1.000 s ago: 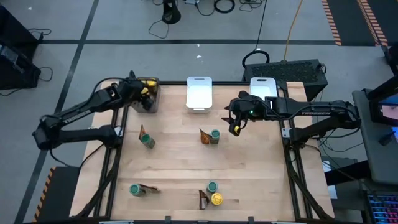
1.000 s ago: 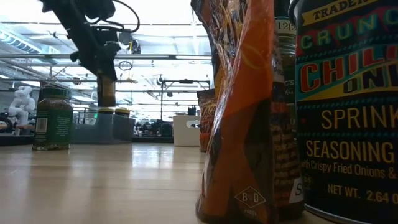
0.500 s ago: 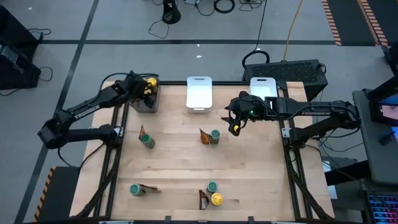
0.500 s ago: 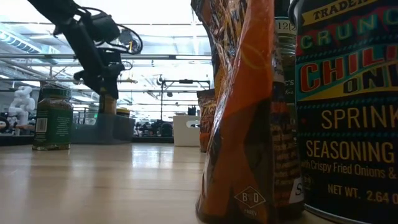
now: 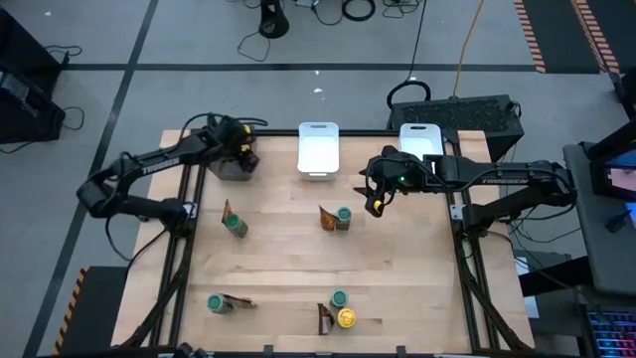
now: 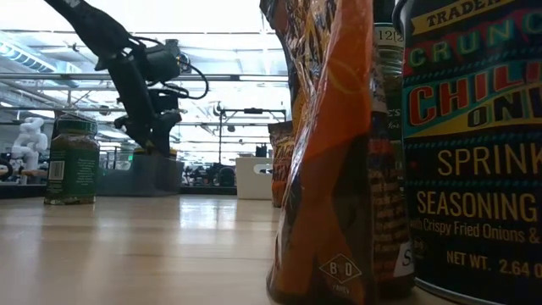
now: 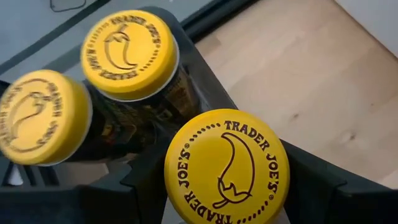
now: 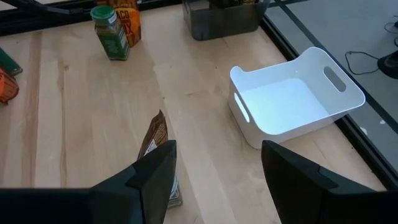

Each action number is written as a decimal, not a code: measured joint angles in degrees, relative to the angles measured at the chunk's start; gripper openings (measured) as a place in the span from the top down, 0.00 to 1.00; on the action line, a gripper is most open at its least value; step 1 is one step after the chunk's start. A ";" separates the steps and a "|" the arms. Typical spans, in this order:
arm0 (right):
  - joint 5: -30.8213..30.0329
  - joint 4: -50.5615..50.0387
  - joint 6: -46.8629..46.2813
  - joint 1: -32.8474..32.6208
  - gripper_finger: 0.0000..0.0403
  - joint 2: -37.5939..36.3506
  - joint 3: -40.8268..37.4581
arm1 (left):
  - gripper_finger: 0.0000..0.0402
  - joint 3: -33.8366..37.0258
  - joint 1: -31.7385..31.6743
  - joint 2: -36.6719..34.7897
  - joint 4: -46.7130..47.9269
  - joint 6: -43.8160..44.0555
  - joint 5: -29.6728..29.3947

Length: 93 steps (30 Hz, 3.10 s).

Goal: Sort spices by type
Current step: Put the top yellow seasoning bottle into the black bin, then put the yellow seasoning bottle into the black bin

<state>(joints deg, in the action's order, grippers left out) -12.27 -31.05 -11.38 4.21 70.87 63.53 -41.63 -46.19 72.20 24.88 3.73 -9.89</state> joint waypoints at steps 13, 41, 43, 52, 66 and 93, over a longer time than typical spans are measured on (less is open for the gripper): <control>0.02 -0.04 -1.49 -0.02 0.46 0.00 0.00 | 0.38 0.00 0.04 0.88 -1.16 0.32 -0.58; 0.04 -0.04 -1.49 0.22 0.46 0.00 0.00 | 0.18 -6.54 0.04 -4.00 8.56 0.41 0.87; 0.06 -0.04 -1.49 0.22 0.46 0.00 0.00 | 0.18 -7.64 0.08 -4.96 9.92 0.39 0.85; 0.06 -0.02 -1.27 0.22 0.46 0.00 0.00 | 0.18 -11.80 1.49 -10.00 12.06 0.52 2.77; 3.70 4.75 -1.46 -2.21 0.46 -0.02 0.02 | 0.18 -12.48 24.34 -12.36 -0.68 9.97 19.02; 3.49 7.44 -7.62 -19.24 0.46 -0.02 0.02 | 0.18 -16.03 59.77 0.40 -23.78 15.10 -1.77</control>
<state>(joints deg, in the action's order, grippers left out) -8.78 -23.61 -18.99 -15.03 70.85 63.55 -57.65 13.58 72.60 1.11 18.83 -11.66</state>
